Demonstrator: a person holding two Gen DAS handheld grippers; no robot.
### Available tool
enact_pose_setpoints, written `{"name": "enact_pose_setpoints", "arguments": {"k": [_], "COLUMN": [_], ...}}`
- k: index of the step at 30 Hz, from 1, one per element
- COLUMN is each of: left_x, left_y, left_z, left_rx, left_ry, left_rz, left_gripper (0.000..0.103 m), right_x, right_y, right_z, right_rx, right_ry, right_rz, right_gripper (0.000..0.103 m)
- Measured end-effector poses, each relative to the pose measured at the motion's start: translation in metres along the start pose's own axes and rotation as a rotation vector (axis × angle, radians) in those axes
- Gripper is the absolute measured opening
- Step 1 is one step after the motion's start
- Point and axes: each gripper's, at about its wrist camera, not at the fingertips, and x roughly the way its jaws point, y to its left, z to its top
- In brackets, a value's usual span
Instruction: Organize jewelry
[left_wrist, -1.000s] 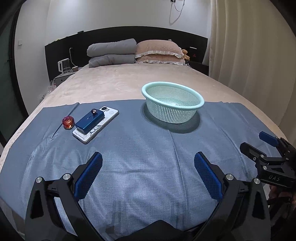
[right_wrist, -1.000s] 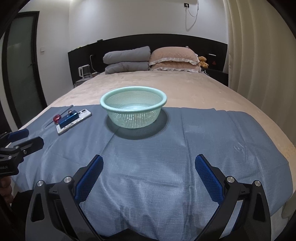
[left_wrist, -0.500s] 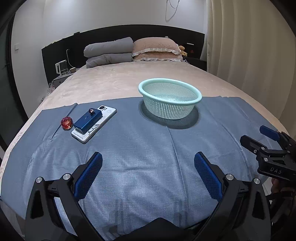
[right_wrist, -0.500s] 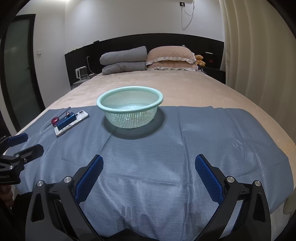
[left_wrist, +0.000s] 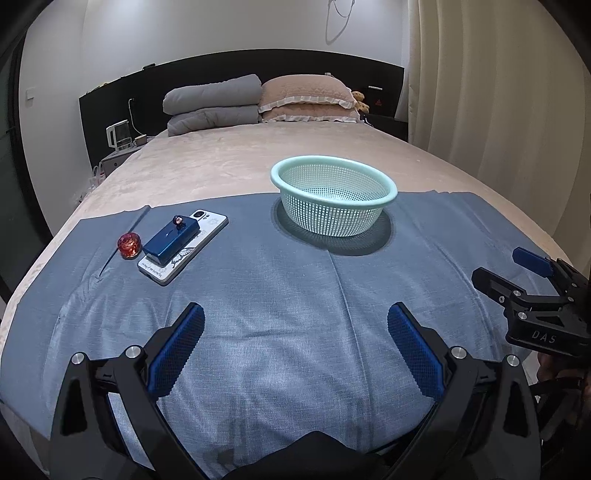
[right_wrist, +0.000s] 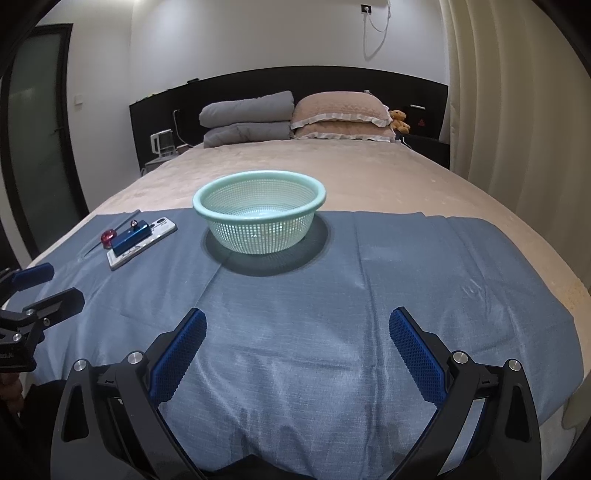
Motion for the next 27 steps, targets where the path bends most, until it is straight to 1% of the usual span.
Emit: {"name": "enact_pose_setpoints", "arguments": {"k": [18,27], "left_x": [0.0034,0.0037], "left_y": [-0.0085,-0.0038], "left_z": [-0.0021,-0.0027], "left_rx": [0.028,0.001], "left_ry": [0.029,0.036], "left_rz": [0.007,-0.009], "left_gripper": [0.097,0.097], "right_x": [0.0007,0.0003], "right_y": [-0.0003,0.0023], "right_z": [-0.0012,-0.0029], "right_rx": [-0.001,-0.012], "right_ry": [0.004,0.005], "right_rz": [-0.015,-0.02], "right_gripper": [0.095,0.095]}}
